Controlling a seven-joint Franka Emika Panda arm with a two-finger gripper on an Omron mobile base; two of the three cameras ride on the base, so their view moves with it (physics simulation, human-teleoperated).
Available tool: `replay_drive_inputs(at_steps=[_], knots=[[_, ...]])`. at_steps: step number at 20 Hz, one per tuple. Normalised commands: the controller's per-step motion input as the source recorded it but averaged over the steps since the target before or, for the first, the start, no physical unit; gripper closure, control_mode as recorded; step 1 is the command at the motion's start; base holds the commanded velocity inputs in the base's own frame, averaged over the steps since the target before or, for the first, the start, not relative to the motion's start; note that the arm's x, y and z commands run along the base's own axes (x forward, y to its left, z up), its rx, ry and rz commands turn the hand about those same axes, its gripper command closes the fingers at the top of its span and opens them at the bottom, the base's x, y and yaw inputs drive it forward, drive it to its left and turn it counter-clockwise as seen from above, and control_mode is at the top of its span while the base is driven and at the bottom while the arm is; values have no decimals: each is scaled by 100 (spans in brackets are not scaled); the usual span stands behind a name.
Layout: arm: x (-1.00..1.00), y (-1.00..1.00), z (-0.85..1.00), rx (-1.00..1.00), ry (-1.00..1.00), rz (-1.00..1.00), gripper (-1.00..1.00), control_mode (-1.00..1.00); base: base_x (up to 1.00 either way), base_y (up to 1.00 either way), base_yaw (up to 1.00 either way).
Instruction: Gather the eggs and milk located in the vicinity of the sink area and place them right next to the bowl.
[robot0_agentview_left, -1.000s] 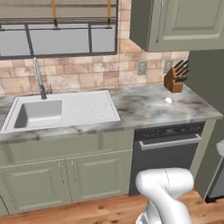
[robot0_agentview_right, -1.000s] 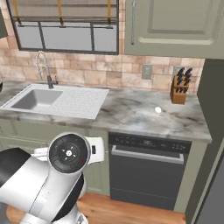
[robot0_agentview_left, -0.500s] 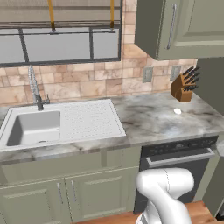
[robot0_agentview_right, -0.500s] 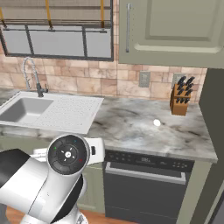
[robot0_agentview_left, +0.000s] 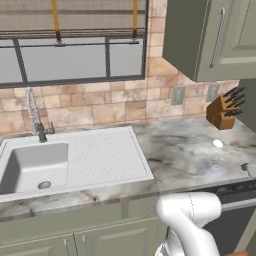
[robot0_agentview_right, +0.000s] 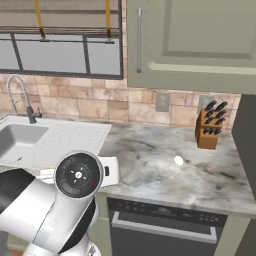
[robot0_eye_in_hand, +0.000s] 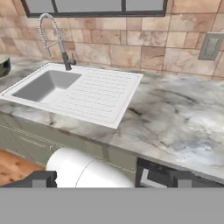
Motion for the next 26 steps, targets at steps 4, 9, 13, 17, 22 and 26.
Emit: replay_drive_inputs(at_steps=[4, 9, 13, 17, 22, 26], knots=[[0, 0, 0, 0, 0, 0, -100, 100, 40, -17, 0], [0, -1, 0, 0, 0, 1, -100, -100, 10, -8, 0], [0, 0, 0, 0, 1, 1, -100, -100, 0, 0, 0], [8, -8, 0, 0, 4, -8, -100, -100, 0, 0, 0], [31, -26, 0, 0, 14, -22, -100, -100, 0, 0, 0], [32, -49, 0, 0, 19, -34, -100, -100, 0, 0, 0]])
